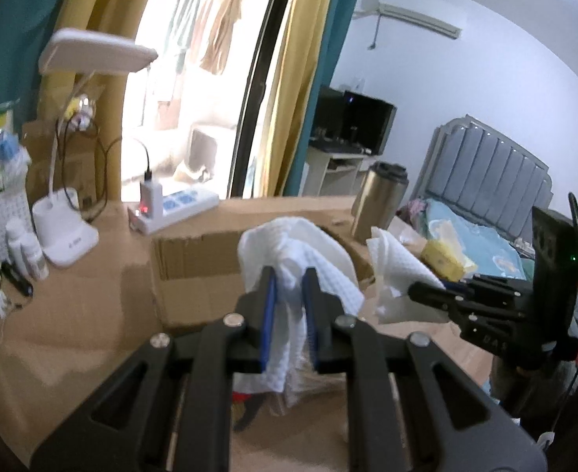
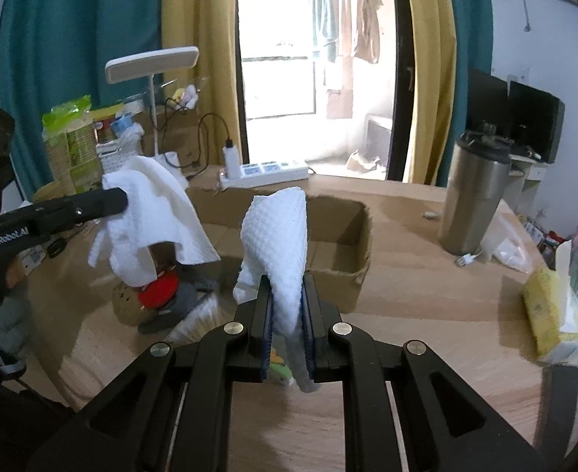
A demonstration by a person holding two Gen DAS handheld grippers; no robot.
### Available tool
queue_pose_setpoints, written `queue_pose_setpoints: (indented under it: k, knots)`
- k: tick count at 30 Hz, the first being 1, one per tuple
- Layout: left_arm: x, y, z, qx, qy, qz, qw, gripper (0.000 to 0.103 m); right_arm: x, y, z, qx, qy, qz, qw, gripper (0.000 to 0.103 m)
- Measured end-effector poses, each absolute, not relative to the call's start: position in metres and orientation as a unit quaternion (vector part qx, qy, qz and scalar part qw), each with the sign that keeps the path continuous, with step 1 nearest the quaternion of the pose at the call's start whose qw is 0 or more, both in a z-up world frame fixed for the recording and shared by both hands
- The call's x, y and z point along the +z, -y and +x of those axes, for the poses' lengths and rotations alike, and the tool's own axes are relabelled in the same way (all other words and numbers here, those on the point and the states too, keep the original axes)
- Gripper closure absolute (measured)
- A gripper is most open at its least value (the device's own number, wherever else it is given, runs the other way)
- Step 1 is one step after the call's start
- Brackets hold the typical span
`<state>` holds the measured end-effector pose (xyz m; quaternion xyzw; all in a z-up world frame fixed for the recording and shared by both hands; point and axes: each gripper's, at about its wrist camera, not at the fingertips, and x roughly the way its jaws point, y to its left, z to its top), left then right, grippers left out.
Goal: Organize soft objects
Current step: 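Carry both white towels over the cardboard box and open both grippers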
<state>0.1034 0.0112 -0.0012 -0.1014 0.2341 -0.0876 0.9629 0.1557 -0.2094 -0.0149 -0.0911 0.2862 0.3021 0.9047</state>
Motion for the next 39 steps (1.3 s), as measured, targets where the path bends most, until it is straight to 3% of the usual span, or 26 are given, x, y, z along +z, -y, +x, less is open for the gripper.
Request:
queue_pose_setpoints:
  k: [15,39]
  knots:
    - [0.009,-0.033,0.12,-0.075,-0.213,-0.099,0.969,0.089,-0.002,0.209,0.172,0.289,-0.271,-0.088,0.914,0.089]
    - [-0.034,-0.069,0.175,-0.053,-0.256,-0.119,0.958,0.089,-0.013,0.185,0.231,0.274,-0.29,-0.089,0.913,0.089]
